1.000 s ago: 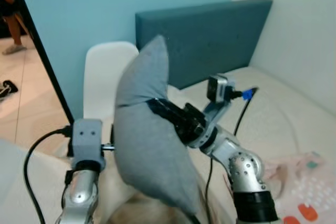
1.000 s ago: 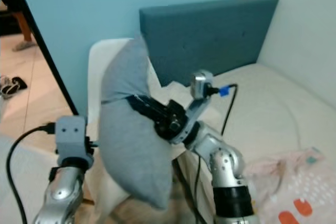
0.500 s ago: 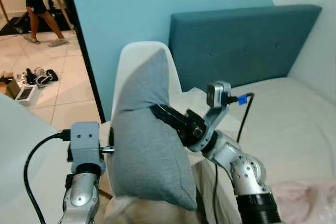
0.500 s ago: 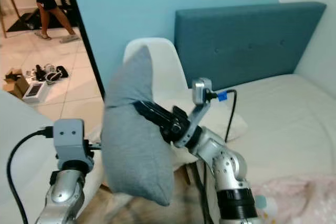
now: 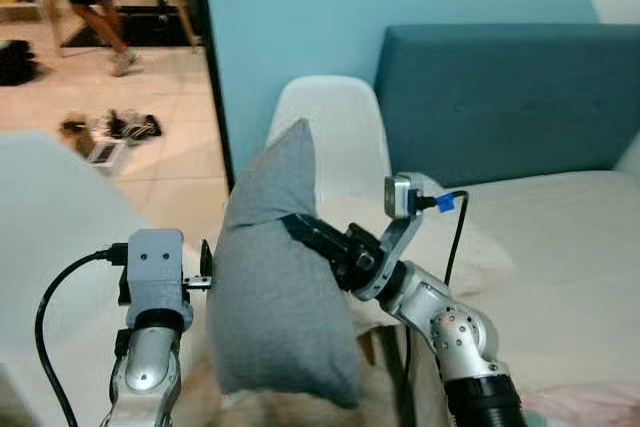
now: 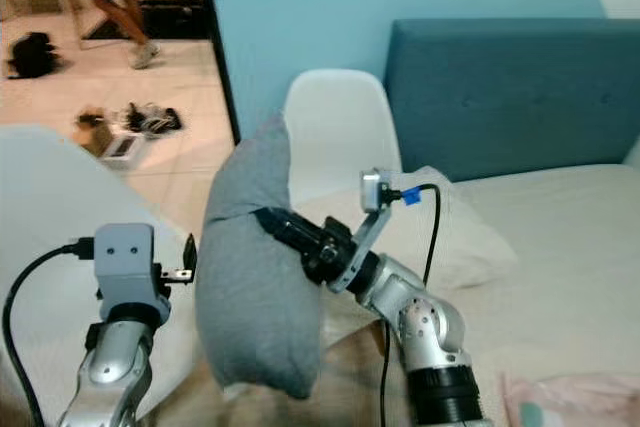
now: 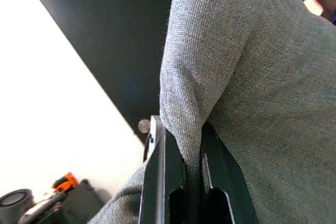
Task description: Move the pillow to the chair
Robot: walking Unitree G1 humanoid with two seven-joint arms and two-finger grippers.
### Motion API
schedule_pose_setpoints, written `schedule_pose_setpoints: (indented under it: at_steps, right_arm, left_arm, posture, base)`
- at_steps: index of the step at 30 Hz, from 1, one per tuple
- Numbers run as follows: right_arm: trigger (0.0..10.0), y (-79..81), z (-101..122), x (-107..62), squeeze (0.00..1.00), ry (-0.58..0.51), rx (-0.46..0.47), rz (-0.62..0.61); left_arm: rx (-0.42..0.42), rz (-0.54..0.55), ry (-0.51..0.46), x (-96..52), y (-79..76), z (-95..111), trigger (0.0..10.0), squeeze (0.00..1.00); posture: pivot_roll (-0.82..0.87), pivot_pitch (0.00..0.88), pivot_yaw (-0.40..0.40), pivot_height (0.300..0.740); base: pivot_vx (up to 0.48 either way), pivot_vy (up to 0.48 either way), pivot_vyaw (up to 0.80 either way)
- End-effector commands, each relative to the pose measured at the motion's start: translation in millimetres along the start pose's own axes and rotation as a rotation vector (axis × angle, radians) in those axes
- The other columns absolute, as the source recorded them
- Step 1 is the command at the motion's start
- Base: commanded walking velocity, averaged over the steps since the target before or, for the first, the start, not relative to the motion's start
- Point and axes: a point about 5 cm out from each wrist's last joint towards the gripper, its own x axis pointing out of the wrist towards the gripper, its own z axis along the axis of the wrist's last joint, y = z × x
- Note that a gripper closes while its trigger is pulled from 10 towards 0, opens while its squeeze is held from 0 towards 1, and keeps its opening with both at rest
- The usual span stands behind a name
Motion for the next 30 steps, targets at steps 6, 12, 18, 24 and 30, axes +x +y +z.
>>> schedule_pose_setpoints:
  at_steps: [6, 12, 18, 24, 30]
  right_arm:
    - [10.0, 5.8, 12.1, 6.0, 0.00, -0.069, -0.027, 0.063]
    - [10.0, 6.4, 11.9, 6.9, 0.00, -0.067, -0.027, 0.069]
    - [10.0, 6.6, 11.1, 7.4, 0.00, -0.062, -0.025, 0.072]
    - [10.0, 7.0, 9.8, 8.1, 0.00, -0.052, -0.026, 0.076]
    - [10.0, 7.3, 8.7, 7.6, 0.00, -0.043, -0.028, 0.078]
  left_arm:
    - [-0.006, 0.016, 0.016, -0.6, 0.5, -3.0, 10.0, 0.00]
    - [-0.001, 0.024, 0.010, -0.4, 1.1, -2.2, 10.0, 0.00]
    - [0.013, 0.026, 0.003, -0.2, 1.1, -1.0, 10.0, 0.00]
    - [0.039, 0.013, -0.012, 0.3, -0.9, 1.0, 10.0, 0.00]
    - [0.044, -0.004, -0.017, 0.4, -3.6, 1.3, 10.0, 0.00]
  posture:
    - [0.13, 0.000, -0.040, 0.735]
    - [0.13, 0.000, -0.042, 0.735]
    - [0.13, 0.000, -0.042, 0.735]
    - [0.13, 0.000, -0.043, 0.735]
    - [0.13, 0.000, -0.043, 0.735]
  base:
    - [0.000, 0.000, 0.70]
    - [0.000, 0.000, 0.70]
    - [0.000, 0.000, 0.70]
    - [0.000, 0.000, 0.70]
    - [0.000, 0.000, 0.70]
